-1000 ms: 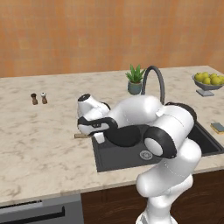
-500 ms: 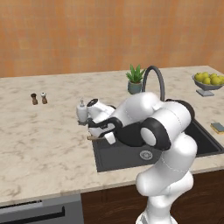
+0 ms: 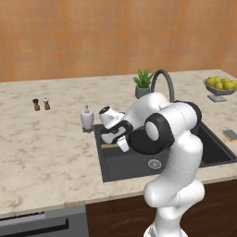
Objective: Pick the pan and sponge and place them into the sink. Then turn on the water.
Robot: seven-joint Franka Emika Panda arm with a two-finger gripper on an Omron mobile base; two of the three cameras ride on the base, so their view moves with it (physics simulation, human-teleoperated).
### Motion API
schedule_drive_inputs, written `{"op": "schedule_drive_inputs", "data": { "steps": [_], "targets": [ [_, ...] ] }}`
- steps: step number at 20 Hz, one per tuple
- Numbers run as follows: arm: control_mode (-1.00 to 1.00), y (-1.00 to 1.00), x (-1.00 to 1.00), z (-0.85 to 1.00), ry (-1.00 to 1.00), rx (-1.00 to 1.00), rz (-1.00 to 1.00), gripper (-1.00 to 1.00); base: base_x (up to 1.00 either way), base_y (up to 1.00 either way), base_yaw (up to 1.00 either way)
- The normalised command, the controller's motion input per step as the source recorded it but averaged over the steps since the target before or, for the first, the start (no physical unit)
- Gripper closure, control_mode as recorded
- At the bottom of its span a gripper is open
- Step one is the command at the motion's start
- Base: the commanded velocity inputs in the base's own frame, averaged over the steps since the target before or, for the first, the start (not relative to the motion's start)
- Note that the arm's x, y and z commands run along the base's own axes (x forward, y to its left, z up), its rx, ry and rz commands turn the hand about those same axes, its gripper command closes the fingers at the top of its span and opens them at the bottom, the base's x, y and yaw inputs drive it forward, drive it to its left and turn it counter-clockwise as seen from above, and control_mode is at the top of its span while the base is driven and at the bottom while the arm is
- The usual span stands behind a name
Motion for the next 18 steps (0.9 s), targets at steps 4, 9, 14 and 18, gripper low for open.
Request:
{"op": "schedule_drive_inputs", "data": {
  "steps": [4,9,14,18],
  "targets": [
    [-1.00,-0.18,0.33,-0.31,0.06,-0.03,-0.04,1.00,0.00,0.00,0.00],
    [-1.00,-0.25,0.25,-0.40,0.03,-0.02,-0.04,1.00,0.00,0.00,0.00],
    [-1.00,-0.26,0.23,-0.47,0.00,-0.03,-0.05,1.00,0.00,0.00,0.00],
    [-1.00,-0.33,0.28,-0.54,0.03,-0.02,-0.06,1.00,0.00,0.00,0.00]
  ]
}}
